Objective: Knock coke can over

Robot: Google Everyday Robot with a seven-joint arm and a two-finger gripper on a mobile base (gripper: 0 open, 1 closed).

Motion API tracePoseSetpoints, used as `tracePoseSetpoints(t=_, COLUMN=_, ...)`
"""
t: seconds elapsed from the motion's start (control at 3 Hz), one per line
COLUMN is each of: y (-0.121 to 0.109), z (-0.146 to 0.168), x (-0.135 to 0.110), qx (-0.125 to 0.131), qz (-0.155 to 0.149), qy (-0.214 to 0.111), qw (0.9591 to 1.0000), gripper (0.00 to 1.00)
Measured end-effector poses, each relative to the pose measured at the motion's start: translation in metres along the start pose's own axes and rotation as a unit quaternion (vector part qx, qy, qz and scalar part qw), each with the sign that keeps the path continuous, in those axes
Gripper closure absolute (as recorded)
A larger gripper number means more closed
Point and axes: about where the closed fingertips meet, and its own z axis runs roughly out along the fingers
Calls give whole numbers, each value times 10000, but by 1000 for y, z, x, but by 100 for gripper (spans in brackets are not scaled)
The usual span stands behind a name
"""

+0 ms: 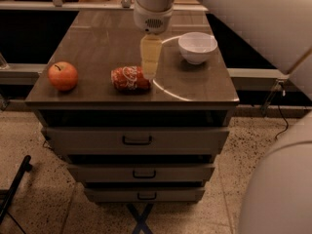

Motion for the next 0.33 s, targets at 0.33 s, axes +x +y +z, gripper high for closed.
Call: tracePoseSetpoints(t=0.33, y=-4, z=-14, x=23, qx=361, qz=154, qy=-214, qw=9990, gripper=0)
